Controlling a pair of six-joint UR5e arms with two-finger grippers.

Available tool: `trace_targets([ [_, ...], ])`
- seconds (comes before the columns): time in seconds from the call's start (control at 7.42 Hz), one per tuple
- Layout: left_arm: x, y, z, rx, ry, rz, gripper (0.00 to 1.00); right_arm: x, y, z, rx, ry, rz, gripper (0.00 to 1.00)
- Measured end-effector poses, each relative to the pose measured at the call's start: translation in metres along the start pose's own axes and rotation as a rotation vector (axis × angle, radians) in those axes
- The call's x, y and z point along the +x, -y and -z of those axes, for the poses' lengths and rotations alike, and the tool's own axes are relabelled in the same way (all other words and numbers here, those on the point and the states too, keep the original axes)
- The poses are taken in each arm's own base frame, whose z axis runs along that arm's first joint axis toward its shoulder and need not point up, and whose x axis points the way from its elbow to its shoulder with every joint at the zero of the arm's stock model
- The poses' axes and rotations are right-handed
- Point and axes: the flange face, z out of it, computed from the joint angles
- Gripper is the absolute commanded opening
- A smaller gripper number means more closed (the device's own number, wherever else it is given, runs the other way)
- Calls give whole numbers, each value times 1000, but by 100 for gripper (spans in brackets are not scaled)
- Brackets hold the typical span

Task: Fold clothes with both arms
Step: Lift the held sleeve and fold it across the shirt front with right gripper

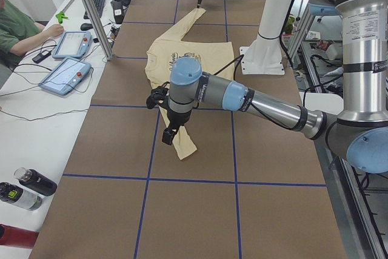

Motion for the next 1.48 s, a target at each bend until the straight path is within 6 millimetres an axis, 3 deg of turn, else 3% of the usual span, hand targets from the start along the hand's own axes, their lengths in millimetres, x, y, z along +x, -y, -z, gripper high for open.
trace_targets([
  [0.27,0,0,0,1,0,0,100,-17,4,13,12,33,-24,0],
  [0.4,0,0,0,0,0,0,100,-38,9,28,21,60,-54,0],
  [0.54,0,0,0,0,0,0,100,-76,19,51,23,70,-92,0],
  [0.81,0,0,0,0,0,0,100,-182,60,92,15,54,-147,0],
  [1.08,0,1,0,0,0,0,100,-327,104,116,1,23,-218,0],
  [1.21,0,0,0,-1,0,1,100,-402,115,125,7,-1,-255,0],
  [1.48,-1,1,-1,-2,0,3,100,-530,137,132,49,-2,-333,0],
])
